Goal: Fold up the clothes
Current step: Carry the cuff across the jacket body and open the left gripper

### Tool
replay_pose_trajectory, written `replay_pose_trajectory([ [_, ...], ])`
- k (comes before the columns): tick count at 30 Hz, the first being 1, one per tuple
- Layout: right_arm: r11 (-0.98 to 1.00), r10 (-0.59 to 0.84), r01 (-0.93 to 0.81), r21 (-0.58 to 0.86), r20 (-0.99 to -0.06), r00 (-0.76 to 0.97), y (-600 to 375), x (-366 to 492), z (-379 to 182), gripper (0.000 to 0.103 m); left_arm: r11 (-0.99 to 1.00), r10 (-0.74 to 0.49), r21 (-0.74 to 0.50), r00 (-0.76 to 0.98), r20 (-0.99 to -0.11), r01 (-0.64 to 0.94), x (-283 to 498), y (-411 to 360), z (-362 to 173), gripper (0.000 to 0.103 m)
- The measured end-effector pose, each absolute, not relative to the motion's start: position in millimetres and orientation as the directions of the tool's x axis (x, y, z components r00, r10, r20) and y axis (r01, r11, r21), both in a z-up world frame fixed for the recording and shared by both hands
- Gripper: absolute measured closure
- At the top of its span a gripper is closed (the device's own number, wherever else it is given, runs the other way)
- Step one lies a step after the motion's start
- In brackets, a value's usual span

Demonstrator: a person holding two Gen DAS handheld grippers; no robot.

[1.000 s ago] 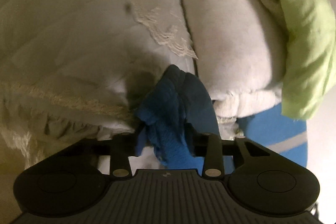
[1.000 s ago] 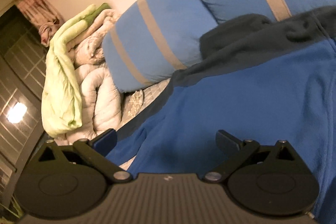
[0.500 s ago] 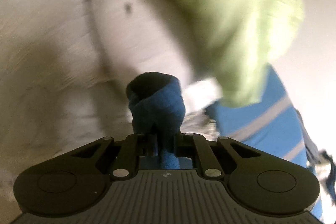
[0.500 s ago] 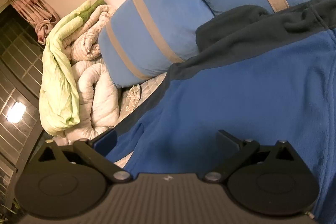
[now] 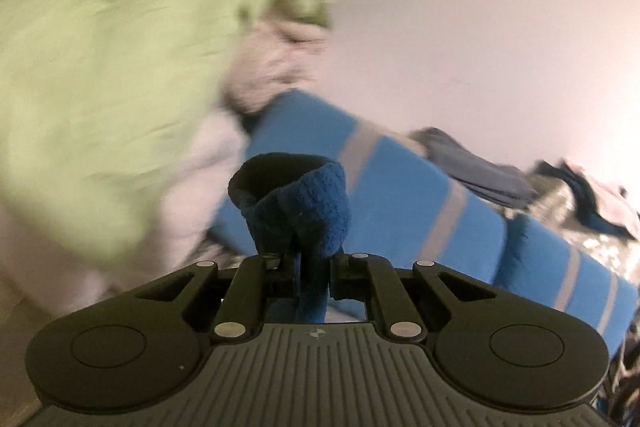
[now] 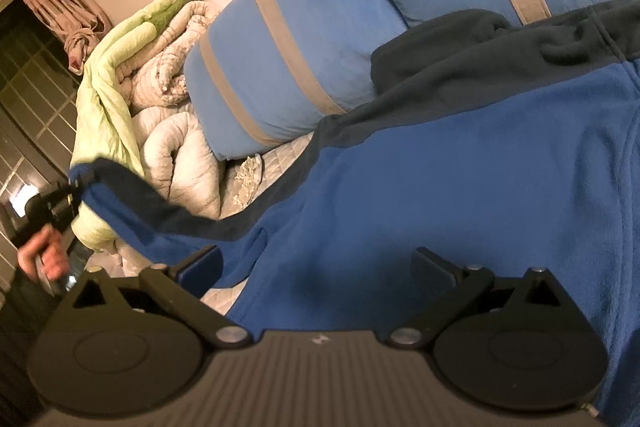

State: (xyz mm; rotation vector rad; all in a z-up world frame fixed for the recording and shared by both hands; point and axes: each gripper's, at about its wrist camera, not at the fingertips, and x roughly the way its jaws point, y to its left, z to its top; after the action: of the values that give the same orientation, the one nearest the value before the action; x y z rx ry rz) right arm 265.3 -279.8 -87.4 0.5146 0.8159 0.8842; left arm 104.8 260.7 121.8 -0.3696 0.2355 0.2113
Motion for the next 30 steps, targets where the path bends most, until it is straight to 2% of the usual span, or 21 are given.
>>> replay_pose_trajectory([
  [6, 0.561, 0.824, -0.458, 0.689, -0.415, 0.386, -281, 266, -89, 0.000, 0.951, 0.079, -0.271, 0.962, -0.260, -0.151, 152, 205, 131, 0.092],
  [15, 0.568, 0.820, -0.491, 0.660, -0.406, 0.403, -281, 262, -84, 0.000, 0.974, -0.055, -0.228, 0.953, -0.298, -0.015, 195, 134, 130, 0.092],
  [24, 0.683, 0.694, -0.434, 0.588, -0.335, 0.637, -307, 252, -68, 0.000, 0.980, -0.157, -0.170, 0.926, -0.344, 0.103, 213, 66, 119, 0.092],
  [30, 0.730, 0.609, -0.364, 0.578, -0.310, 0.730, -329, 252, -62, 0.000, 0.968, -0.247, -0.144, 0.876, -0.414, 0.205, 220, 19, 97, 0.091],
])
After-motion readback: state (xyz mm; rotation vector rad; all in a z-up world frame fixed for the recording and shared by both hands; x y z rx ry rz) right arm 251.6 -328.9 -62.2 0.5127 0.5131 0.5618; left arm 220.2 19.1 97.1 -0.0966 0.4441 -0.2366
